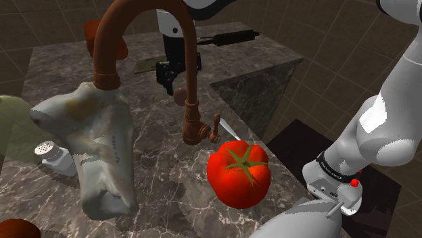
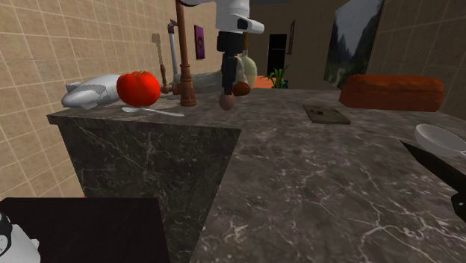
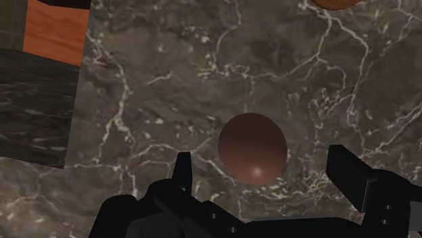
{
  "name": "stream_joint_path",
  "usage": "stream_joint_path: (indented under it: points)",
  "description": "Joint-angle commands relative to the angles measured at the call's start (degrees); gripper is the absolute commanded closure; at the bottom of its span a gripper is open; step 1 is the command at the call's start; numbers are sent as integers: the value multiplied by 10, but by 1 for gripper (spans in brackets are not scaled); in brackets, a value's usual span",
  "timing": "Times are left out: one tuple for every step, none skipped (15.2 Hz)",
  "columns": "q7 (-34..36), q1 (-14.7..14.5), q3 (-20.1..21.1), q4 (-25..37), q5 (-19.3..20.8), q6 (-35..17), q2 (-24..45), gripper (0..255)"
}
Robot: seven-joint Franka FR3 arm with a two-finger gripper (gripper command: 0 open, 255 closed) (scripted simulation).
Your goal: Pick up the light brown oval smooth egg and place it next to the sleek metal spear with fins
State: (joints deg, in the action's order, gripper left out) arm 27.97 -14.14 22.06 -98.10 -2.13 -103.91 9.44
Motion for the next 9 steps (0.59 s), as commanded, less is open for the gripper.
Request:
stream_joint_path:
  points:
    - [1, -1, 0, -12, 1, -16, 3, 0]
    - [1, -1, 0, -19, 1, -23, 4, 0]
    - [1, -1, 0, -25, 1, -31, 5, 0]
    - [1, -2, 1, -32, 2, -38, 6, 0]
    - [1, -2, 1, -36, 2, -42, 6, 0]
    - [1, -2, 1, -36, 2, -42, 6, 0]
    - [1, -2, 1, -36, 2, -42, 6, 0]
    - [1, -2, 1, -36, 2, -42, 6, 0]
    - [1, -2, 1, -36, 2, -42, 6, 0]
